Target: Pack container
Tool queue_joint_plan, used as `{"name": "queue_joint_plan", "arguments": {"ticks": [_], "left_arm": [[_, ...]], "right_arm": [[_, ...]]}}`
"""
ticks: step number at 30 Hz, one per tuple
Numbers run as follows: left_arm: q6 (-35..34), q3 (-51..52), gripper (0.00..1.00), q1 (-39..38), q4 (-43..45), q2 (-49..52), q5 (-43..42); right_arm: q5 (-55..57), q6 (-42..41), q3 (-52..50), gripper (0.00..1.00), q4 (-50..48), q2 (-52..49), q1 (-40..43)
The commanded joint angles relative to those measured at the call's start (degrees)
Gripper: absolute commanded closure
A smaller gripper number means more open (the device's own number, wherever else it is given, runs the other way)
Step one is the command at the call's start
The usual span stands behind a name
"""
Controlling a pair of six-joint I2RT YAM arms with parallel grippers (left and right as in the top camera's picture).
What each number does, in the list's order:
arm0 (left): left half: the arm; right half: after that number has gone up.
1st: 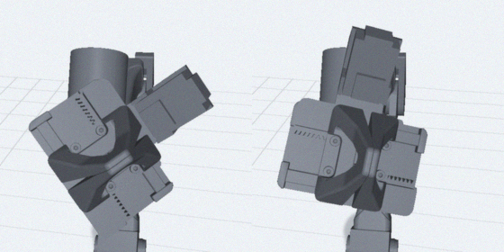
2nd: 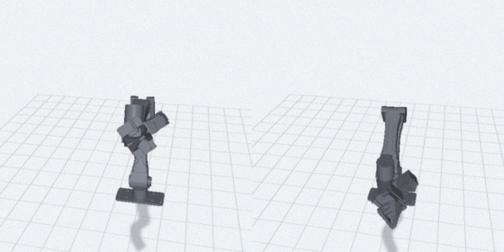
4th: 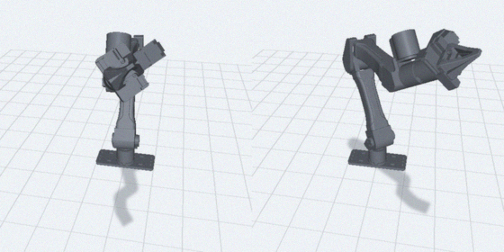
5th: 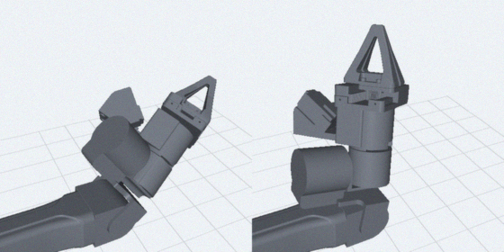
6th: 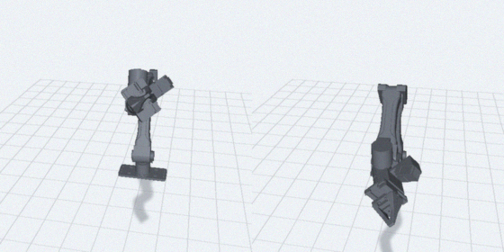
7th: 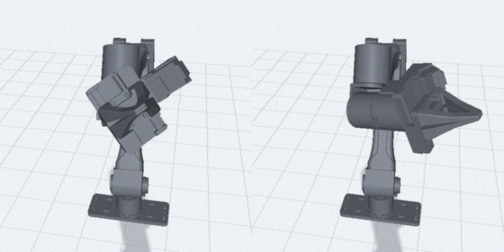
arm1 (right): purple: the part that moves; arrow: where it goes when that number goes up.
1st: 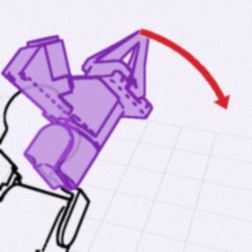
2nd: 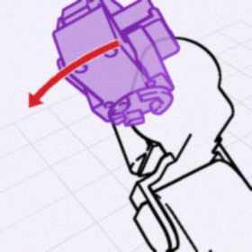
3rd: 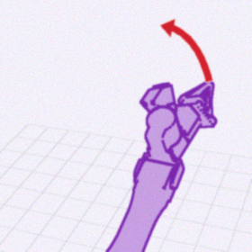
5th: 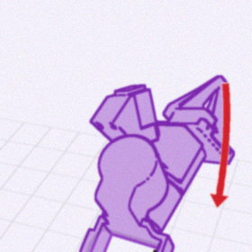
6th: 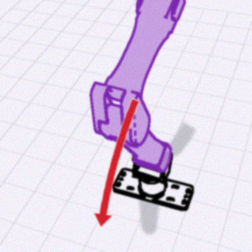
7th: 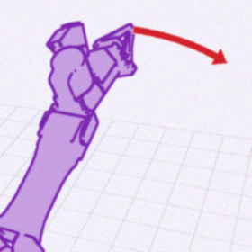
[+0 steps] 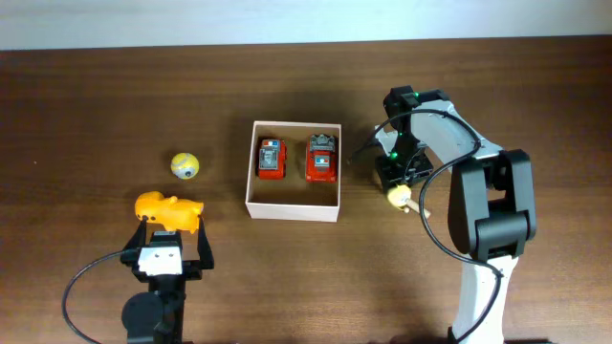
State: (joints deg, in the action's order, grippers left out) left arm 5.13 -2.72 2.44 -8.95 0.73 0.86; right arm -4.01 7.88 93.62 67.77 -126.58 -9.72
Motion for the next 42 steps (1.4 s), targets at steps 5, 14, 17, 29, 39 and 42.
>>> {"name": "queue_joint_plan", "arguments": {"ticks": [5, 14, 17, 29, 39, 42], "left_arm": [[0.96, 0.24, 0.01, 0.35, 0.04, -0.37, 0.39], [0.96, 0.24, 0.01, 0.35, 0.04, -0.37, 0.39], [0.96, 0.24, 0.01, 0.35, 0.04, -0.37, 0.39], [0.96, 0.24, 0.01, 0.35, 0.04, -0.37, 0.39], [0.96, 0.24, 0.01, 0.35, 0.04, -0.37, 0.39], [0.96, 0.24, 0.01, 0.35, 0.04, -0.37, 0.39]], "right_arm": [[-1.57, 0.28, -1.07, 0.68, -0.59, -0.42, 0.00], [-1.57, 0.26, -1.07, 0.68, -0.20, -0.42, 0.00], [-1.60, 0.26, -1.05, 0.63, -0.11, -0.42, 0.04], [-1.53, -1.73, 10.58, 0.59, 3.21, -0.39, 0.09], [2.38, -17.16, 17.33, 0.57, 9.25, -0.39, 0.85], [4.04, -21.09, 16.35, 0.57, 10.16, -0.39, 0.79]]}}
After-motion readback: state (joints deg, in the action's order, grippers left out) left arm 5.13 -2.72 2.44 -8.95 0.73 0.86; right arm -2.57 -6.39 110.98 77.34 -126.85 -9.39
